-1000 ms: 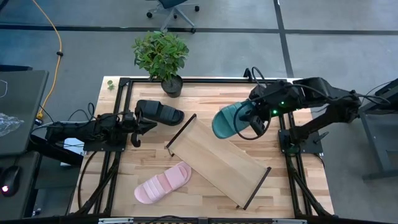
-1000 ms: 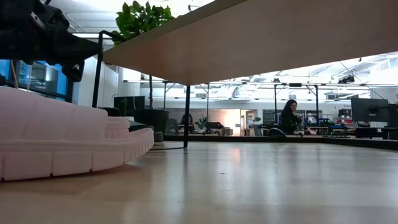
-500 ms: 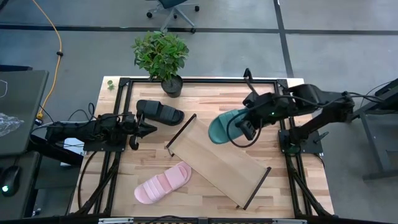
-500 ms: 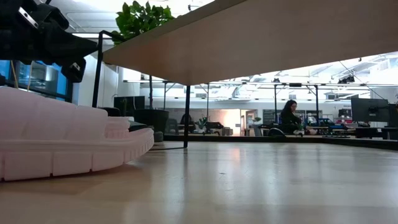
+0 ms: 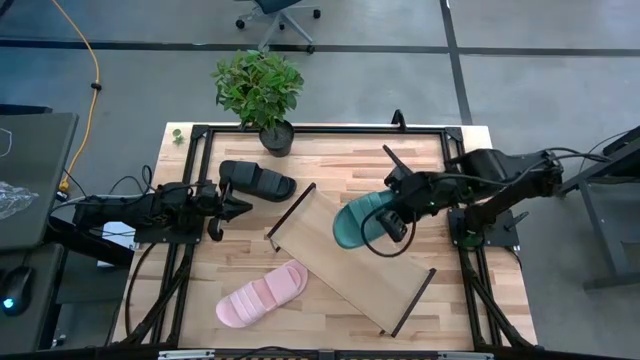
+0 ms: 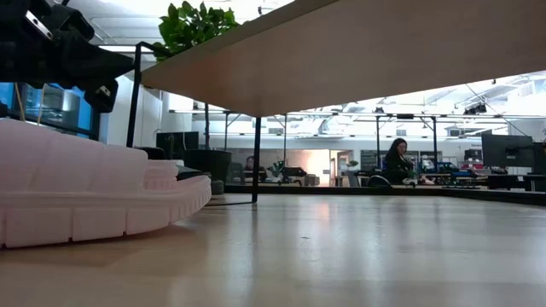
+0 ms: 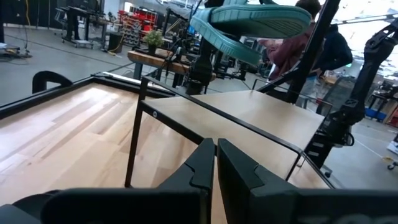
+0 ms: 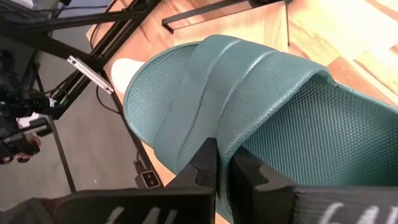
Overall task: Pick and place slides into the shelf
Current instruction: Put the green pair of slides on the shelf
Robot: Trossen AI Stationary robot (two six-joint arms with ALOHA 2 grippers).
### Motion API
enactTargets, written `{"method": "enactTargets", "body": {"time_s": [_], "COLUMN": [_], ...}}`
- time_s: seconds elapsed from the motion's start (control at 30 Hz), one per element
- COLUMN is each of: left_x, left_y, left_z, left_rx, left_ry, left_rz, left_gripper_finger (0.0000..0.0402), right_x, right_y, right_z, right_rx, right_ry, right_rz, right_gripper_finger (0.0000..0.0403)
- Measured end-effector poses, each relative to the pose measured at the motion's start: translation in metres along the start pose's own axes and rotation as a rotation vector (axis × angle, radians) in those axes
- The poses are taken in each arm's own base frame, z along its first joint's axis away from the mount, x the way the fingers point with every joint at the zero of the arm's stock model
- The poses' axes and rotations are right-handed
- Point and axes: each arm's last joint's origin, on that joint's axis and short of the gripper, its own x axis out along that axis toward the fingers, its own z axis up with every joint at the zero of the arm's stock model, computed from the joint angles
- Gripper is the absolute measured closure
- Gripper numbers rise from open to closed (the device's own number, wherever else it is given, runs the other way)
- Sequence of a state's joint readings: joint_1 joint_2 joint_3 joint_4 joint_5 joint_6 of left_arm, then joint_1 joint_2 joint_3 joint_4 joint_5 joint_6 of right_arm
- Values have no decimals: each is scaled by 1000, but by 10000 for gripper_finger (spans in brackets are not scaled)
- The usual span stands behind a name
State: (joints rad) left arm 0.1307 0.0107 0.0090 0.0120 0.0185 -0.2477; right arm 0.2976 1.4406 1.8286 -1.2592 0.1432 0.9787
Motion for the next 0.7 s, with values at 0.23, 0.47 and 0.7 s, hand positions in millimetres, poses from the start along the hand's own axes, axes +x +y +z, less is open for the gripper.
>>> {"method": "enactTargets", "body": {"time_s": [0.23, 0.47, 0.7], "left_x": [0, 0, 0], "left_y": [0, 0, 0], "left_z": [0, 0, 0], "left_rx": [7, 7, 7], "left_ry": [0, 0, 0], "left_rz": [1, 0, 0], "left_gripper_finger": [392, 392, 392], "right_x": [-1, -3, 4], "right_y": [6, 13, 23], "right_z": [-9, -20, -32], "right_rx": [2, 55, 84], "right_ry": [16, 36, 65], "right_rz": [14, 32, 25], "right_gripper_finger": [403, 403, 403]}}
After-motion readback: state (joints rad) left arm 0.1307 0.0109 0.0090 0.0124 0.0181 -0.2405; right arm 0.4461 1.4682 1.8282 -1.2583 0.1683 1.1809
